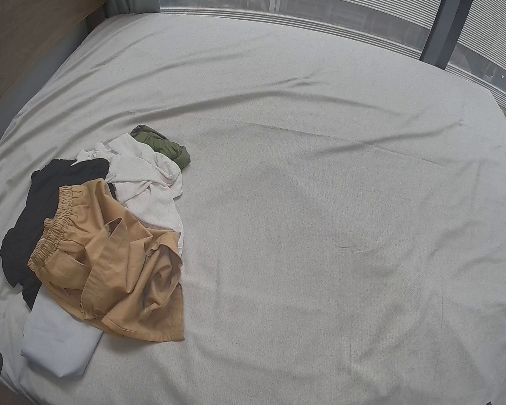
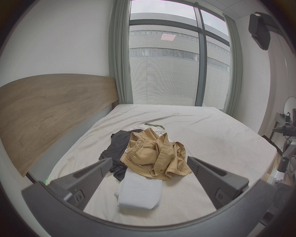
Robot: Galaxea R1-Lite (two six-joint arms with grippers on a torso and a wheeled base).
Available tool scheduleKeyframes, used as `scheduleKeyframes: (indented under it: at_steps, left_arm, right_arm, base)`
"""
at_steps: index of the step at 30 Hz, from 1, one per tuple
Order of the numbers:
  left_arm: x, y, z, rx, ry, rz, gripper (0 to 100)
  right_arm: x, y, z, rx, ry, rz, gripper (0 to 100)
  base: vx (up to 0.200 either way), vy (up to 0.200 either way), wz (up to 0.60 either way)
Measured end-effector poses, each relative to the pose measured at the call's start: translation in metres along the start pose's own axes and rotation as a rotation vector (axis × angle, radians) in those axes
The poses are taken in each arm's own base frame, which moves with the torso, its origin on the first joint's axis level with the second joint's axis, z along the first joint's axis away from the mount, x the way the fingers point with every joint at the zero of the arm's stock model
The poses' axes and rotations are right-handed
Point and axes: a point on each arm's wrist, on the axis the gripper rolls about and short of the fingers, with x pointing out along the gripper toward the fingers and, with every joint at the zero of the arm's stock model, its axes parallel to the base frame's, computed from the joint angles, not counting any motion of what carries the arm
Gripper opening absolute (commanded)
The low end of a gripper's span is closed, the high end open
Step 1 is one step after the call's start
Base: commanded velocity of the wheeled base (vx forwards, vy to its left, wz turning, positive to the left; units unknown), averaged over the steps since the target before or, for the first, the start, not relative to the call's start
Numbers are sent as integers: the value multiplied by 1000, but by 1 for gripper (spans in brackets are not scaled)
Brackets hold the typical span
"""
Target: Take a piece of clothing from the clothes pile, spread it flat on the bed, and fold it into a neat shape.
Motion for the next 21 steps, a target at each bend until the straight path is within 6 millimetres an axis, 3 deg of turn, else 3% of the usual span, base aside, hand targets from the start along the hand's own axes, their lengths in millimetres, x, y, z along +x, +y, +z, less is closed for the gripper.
scheduleKeyframes:
  at_steps: [21]
  left_arm:
    - [0,0,0,5,-1,9,100]
  right_arm:
    - [0,0,0,-24,-1,1,100]
  base:
    - [0,0,0]
